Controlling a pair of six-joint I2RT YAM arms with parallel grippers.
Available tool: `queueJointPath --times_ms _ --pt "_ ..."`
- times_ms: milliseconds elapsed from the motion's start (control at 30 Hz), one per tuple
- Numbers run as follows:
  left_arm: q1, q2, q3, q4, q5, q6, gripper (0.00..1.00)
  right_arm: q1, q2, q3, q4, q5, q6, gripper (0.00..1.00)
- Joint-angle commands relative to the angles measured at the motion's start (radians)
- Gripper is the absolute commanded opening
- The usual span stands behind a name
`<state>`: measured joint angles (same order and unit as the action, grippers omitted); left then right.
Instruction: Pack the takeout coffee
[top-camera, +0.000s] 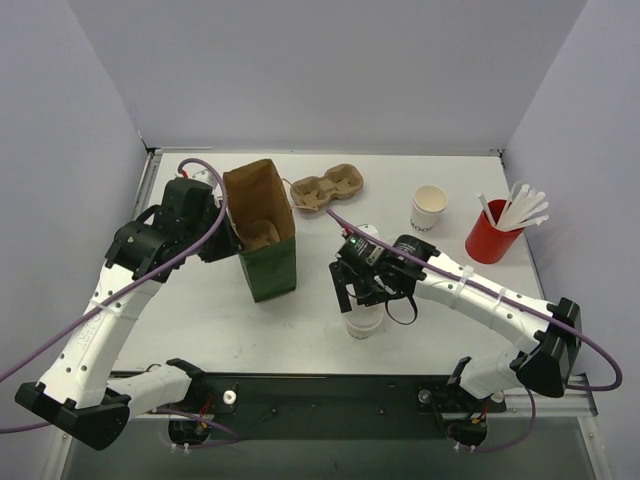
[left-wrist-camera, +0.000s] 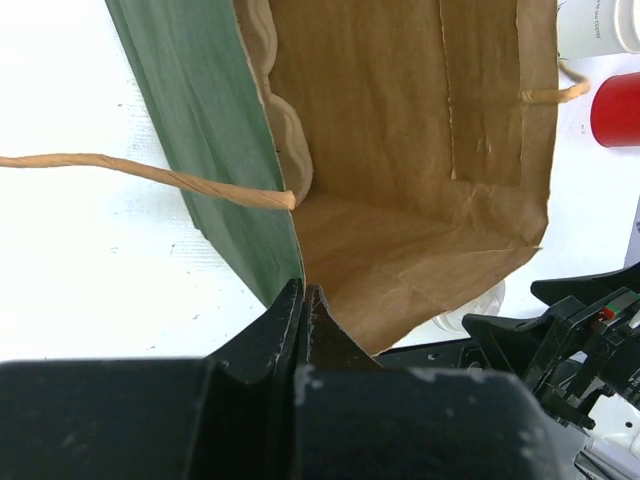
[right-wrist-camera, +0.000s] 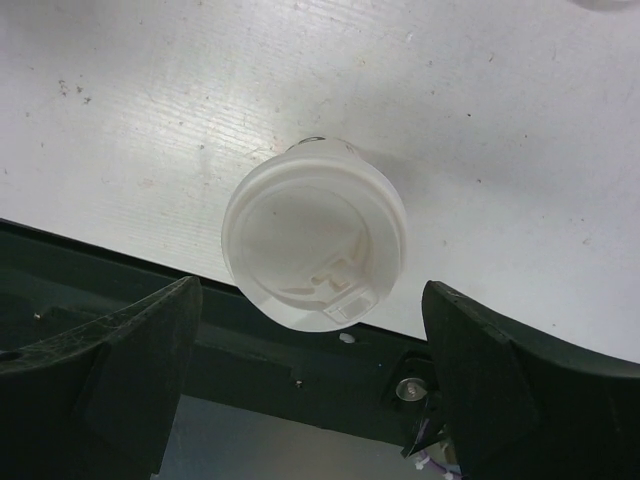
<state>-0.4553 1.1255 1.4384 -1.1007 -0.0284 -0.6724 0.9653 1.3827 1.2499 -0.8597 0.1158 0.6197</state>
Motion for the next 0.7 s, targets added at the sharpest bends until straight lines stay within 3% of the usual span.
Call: queueJointPath --times_ms 0,667 --pt "0.006 -0.023 0.028 0.048 0.002 -0.004 0.00 0.012 0.019 -0.014 0.001 0.016 -0.026 0.87" --pt "0.004 -0.024 0.027 0.059 0.015 -0.006 0.00 0.044 0.064 -0.053 0.005 0.016 -0.011 0.87"
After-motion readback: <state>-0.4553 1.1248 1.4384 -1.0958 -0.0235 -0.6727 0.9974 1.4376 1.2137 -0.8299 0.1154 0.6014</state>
